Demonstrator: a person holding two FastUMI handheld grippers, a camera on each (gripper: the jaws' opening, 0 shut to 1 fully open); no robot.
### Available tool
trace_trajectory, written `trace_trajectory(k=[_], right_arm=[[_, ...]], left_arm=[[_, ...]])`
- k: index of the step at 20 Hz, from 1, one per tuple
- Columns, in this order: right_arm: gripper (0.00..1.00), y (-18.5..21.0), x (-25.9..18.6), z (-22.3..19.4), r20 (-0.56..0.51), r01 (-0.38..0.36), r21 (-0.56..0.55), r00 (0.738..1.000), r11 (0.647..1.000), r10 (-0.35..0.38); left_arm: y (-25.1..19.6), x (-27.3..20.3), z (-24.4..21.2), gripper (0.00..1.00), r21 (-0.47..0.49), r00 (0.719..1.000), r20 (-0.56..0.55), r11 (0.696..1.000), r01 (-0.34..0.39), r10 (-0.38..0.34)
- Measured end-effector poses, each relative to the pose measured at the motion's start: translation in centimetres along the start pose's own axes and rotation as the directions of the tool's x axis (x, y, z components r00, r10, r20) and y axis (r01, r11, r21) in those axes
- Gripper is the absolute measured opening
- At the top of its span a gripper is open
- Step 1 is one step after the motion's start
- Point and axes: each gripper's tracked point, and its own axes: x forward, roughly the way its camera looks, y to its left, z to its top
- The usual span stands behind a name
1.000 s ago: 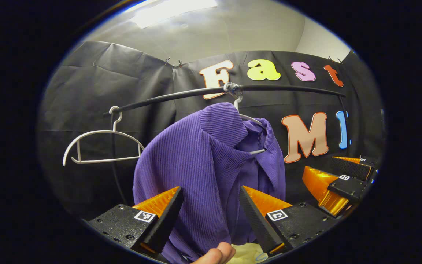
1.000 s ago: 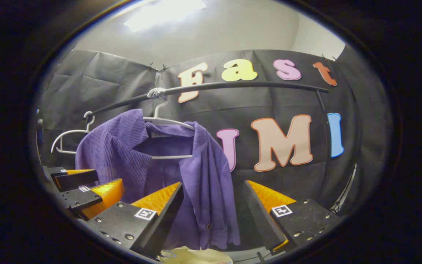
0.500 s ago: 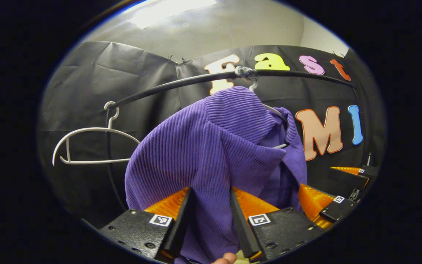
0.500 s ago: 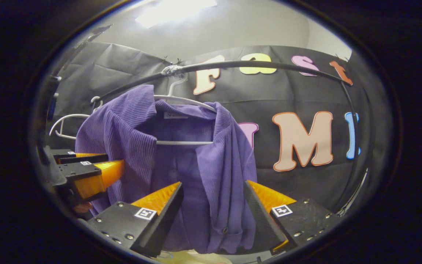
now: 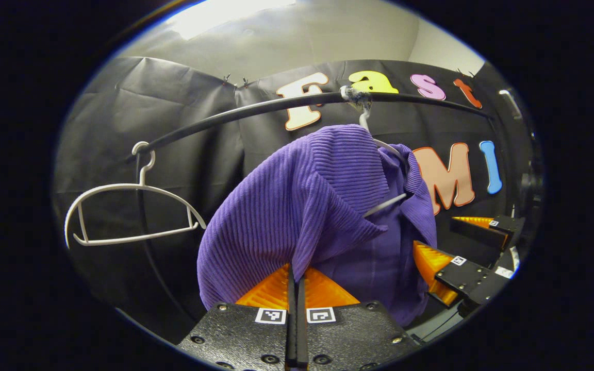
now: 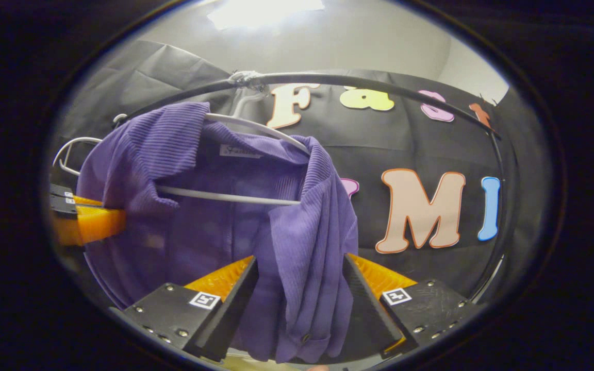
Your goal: Grasp the clothes on the hanger with both hands and then place them into the laundry hamper below.
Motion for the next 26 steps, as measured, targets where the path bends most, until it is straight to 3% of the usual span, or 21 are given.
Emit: trace_trajectory(k=[4,7,10,11,12,14,21,26], right_arm=[[1.00,-2.0,2.7,0.6,0.010,0.078,0.054,0.997,0.995,-0.079],[0.94,-3.3,4.4,0.5,-0.016,0.100,0.099,0.995,0.990,-0.099],[0.15,-5.0,6.5,-0.8,-0.092,0.118,0.169,0.990,0.979,-0.104],[0.05,-4.7,6.7,-0.8,-0.106,0.087,0.199,0.992,0.976,-0.067],[0.04,-4.6,6.6,-1.0,-0.118,0.077,0.208,0.992,0.975,-0.053],[0.03,-6.2,6.4,-0.1,-0.108,0.137,0.189,0.987,0.972,-0.118],[0.03,-8.5,6.0,1.7,-0.070,0.252,0.132,0.967,0.959,-0.245],[0.03,-10.5,5.4,4.5,-0.014,0.308,0.162,0.951,0.938,-0.310]], left_arm=[[-1.6,-1.5,0.3,0.00,-0.062,0.990,-0.008,0.989,0.137,-0.138],[-4.2,-3.5,1.5,0.00,-0.106,0.953,0.019,0.947,0.302,-0.301],[-5.4,-5.8,2.8,0.00,-0.141,0.906,0.044,0.895,0.423,-0.421],[-5.6,-6.6,3.2,0.00,-0.155,0.889,0.049,0.876,0.456,-0.455],[-5.8,-7.4,3.6,0.00,-0.170,0.871,0.054,0.855,0.489,-0.488],[-5.5,-8.5,4.3,0.00,-0.190,0.848,0.066,0.827,0.529,-0.526],[-0.7,-11.9,6.6,0.00,-0.177,0.835,0.107,0.816,0.550,-0.539],[4.7,-11.5,8.8,0.00,-0.115,0.869,0.128,0.863,0.491,-0.477]])
